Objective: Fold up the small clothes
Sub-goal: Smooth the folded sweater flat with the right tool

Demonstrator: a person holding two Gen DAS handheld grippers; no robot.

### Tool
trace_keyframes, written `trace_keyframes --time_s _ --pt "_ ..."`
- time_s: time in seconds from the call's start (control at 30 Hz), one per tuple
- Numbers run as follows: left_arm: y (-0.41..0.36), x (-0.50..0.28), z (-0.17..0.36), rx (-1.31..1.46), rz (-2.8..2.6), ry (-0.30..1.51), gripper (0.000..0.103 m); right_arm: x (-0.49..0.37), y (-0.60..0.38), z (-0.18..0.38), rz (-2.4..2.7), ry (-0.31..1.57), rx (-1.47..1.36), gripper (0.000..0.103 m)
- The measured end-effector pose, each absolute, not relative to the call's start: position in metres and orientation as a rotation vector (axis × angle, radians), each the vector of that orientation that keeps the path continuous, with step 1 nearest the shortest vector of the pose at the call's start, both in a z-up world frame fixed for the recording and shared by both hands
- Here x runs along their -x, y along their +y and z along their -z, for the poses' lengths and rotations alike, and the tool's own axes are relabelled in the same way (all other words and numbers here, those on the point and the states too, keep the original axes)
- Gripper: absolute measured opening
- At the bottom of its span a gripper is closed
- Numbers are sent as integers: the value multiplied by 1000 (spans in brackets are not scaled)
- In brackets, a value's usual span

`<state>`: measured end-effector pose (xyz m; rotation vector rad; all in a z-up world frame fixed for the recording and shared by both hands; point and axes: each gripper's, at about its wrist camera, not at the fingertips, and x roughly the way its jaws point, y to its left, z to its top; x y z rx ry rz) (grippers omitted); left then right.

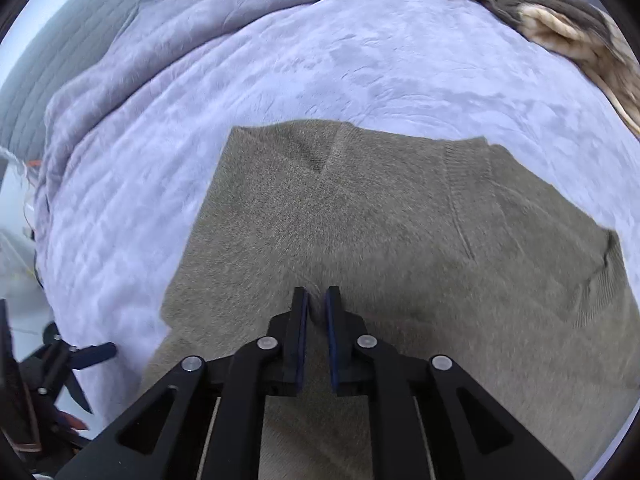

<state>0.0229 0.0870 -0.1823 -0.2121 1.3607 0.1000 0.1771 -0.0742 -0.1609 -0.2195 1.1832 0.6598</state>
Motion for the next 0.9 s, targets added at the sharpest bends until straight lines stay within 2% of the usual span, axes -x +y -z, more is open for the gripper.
trace_keyframes --time_s 0.07,0.13,0.33,0.6,0.7,0.73,0.77,0.8,0.9 --pt "84 -23 181 208 -99 1368 88 -167 -91 151 -658 1192 142 33" --pt "81 -23 177 209 -96 1373 88 -152 -113 145 -639 1206 69 45" --pt "64 -26 167 185 -78 1394 91 -103 -175 147 -526 1284 -91 46" --pt "45 -26 160 140 -64 1430 91 -67 -244 163 -375 1361 -315 46" --pt "43 -24 158 132 -63 1439 91 -77 -237 157 -395 1320 -326 45" --pt "41 -25 157 130 -64 1441 91 -83 -230 152 -415 1286 -326 36" --pt "41 -23 156 127 -66 1441 91 -91 -219 149 -439 1253 -327 19" --pt "40 -22 155 124 -68 1440 91 -100 -207 149 -456 1236 -325 16" --pt "48 -12 148 128 -81 1434 91 -135 -170 157 -475 1210 -307 16"
